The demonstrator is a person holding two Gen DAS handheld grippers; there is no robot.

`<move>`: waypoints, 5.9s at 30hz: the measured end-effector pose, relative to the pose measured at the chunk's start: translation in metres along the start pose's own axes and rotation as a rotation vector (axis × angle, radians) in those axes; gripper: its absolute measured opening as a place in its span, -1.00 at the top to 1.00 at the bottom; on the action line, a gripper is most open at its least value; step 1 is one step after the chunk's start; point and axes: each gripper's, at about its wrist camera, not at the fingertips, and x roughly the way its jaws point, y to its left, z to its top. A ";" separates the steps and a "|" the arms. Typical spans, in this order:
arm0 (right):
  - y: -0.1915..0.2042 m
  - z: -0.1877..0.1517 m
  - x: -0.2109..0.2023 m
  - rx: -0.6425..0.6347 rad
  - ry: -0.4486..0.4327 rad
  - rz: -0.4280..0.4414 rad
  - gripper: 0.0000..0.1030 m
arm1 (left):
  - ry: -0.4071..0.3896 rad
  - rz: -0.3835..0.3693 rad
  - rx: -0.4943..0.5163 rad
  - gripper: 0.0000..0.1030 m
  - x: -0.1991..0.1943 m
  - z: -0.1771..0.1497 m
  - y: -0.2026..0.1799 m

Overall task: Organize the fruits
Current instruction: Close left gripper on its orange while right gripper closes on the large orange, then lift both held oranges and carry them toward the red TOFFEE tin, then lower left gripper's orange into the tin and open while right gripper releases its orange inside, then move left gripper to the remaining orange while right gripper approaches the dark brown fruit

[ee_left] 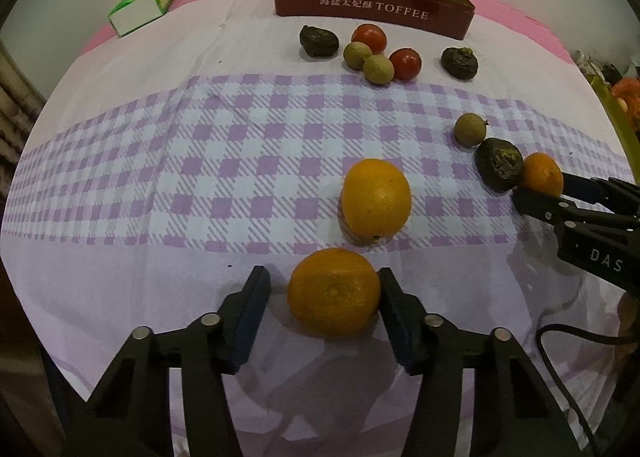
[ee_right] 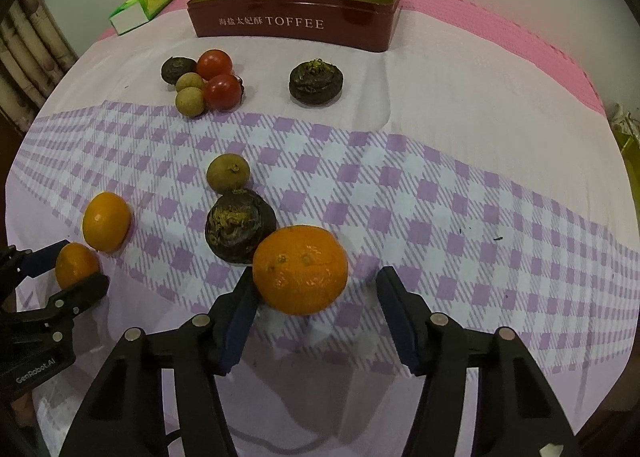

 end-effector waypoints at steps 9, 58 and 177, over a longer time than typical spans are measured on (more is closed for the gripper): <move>0.004 0.001 -0.001 -0.012 -0.031 -0.003 0.23 | -0.004 -0.014 -0.004 0.15 -0.002 0.000 0.000; -0.027 0.015 -0.028 0.086 -0.092 -0.009 0.27 | -0.147 -0.026 -0.047 0.17 -0.038 0.058 0.034; -0.033 0.132 -0.031 0.074 -0.134 0.015 0.04 | -0.187 0.010 0.073 -0.17 0.000 0.210 0.012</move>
